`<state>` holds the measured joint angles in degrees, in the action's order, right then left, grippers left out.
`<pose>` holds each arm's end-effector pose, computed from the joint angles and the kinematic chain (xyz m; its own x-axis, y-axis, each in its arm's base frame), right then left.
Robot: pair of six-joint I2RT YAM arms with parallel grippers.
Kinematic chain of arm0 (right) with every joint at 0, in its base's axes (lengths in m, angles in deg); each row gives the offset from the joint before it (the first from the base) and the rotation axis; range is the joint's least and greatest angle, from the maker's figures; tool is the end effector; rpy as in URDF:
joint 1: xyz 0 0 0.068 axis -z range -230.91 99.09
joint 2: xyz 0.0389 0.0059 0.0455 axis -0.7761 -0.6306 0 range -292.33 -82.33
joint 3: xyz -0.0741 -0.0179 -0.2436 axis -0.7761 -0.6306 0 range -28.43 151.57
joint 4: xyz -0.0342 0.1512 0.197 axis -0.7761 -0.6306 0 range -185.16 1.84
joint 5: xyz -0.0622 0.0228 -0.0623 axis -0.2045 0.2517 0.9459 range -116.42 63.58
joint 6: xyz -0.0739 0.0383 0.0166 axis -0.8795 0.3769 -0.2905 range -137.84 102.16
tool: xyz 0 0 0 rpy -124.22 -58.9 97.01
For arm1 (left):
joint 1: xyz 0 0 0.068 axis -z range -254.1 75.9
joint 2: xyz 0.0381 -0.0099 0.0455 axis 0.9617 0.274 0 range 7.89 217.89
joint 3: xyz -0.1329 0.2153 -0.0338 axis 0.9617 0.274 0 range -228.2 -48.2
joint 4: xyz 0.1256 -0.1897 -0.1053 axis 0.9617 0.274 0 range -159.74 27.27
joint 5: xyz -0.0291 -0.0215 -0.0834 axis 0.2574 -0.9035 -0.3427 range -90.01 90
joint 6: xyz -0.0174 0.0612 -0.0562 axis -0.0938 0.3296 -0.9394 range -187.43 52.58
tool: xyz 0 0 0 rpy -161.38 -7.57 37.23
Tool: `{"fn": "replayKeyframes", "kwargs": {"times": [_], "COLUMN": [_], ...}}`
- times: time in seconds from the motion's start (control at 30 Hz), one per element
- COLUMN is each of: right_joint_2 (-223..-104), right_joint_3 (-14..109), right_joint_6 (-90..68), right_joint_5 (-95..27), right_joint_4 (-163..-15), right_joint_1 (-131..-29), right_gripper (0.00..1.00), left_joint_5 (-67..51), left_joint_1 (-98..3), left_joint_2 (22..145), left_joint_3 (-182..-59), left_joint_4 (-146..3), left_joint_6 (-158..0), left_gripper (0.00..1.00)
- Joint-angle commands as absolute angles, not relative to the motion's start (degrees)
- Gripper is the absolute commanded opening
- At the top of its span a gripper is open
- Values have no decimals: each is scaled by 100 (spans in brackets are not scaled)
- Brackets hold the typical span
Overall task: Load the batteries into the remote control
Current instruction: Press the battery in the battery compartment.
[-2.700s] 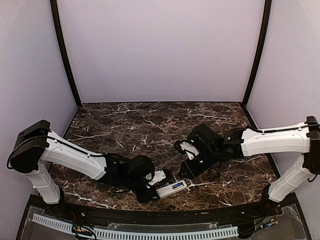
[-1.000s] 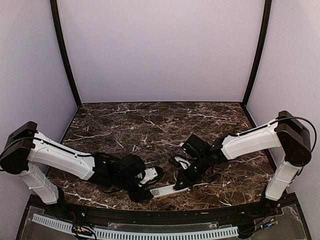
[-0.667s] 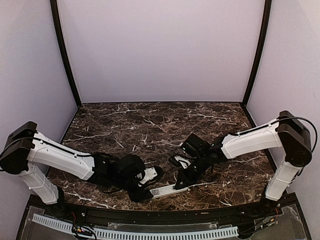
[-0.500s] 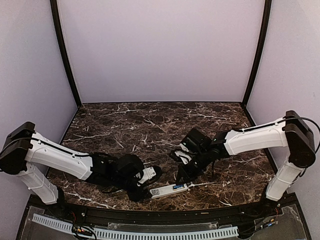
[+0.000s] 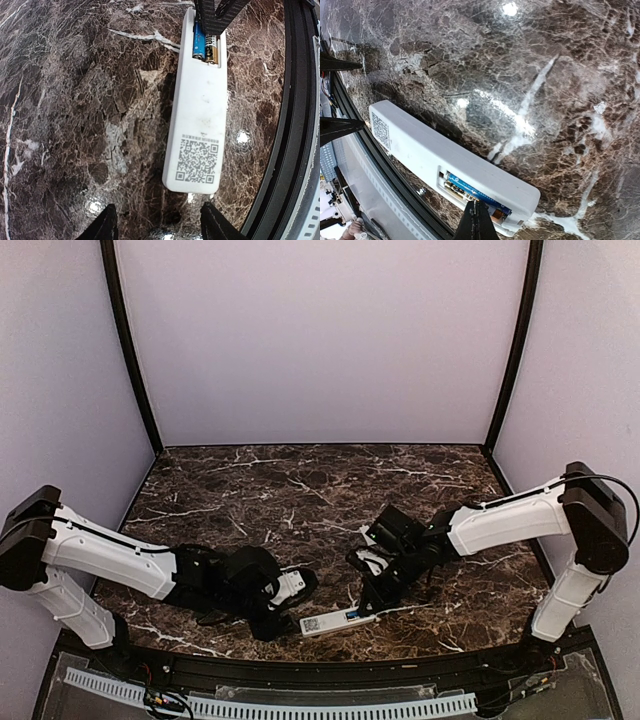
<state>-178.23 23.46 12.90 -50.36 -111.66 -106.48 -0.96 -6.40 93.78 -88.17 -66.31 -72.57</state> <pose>0.1499 0.2723 0.1076 -0.8791 -0.4564 -0.1372 -0.4564 0.7235 0.5179 0.1145 -0.2823 0.1200 -0.3700 0.6660 -0.6477 0.8997 0.4308 -0.0710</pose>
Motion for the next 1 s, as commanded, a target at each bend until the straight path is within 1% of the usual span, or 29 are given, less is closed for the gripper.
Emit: {"fn": "replayKeyframes", "kwargs": {"times": [0.0,0.13,0.3,0.4,0.5,0.57,0.6,0.63,0.7,0.77,0.97], "right_joint_2": [-18118,-17915,-17553,-17302,-17211,-17318,-17435,-17602,-18084,-18638,-19929], "right_joint_3": [2178,2378,2925,3424,3844,4169,4320,4493,5033,5525,6547], "right_joint_6": [1298,1235,1070,904,590,284,153,21,-198,-363,-386], "right_joint_5": [-4702,-4685,-4784,-4444,-3709,-3325,-3166,-3034,-2703,-2429,-1893], "right_joint_4": [-11306,-11519,-11820,-12108,-12463,-12595,-12615,-12675,-12964,-13174,-13732], "right_joint_1": [-10644,-10645,-10641,-10497,-10186,-9907,-9789,-9671,-9529,-9462,-9371], "right_gripper": [0,0,0,0,23,36,45,49,53,55,65], "left_joint_5": [-62,-61,-63,133,174,206,247,305,400,464,371], "left_joint_1": [-669,-670,-673,-707,-818,-1030,-1086,-1202,-1369,-1556,-2047], "left_joint_2": [9318,9324,9257,8981,8640,8275,8193,8043,7903,7862,8075], "left_joint_3": [-8758,-8756,-8795,-8817,-8808,-8784,-8771,-8772,-8828,-8980,-9445], "left_joint_4": [-6546,-6551,-6505,-6499,-6558,-6613,-6639,-6686,-6724,-6681,-6318], "left_joint_6": [-7268,-7270,-7232,-7187,-7141,-7147,-7151,-7148,-7136,-7164,-7223], "left_gripper": [56,56,56,56,59,67,69,74,80,83,85]}}
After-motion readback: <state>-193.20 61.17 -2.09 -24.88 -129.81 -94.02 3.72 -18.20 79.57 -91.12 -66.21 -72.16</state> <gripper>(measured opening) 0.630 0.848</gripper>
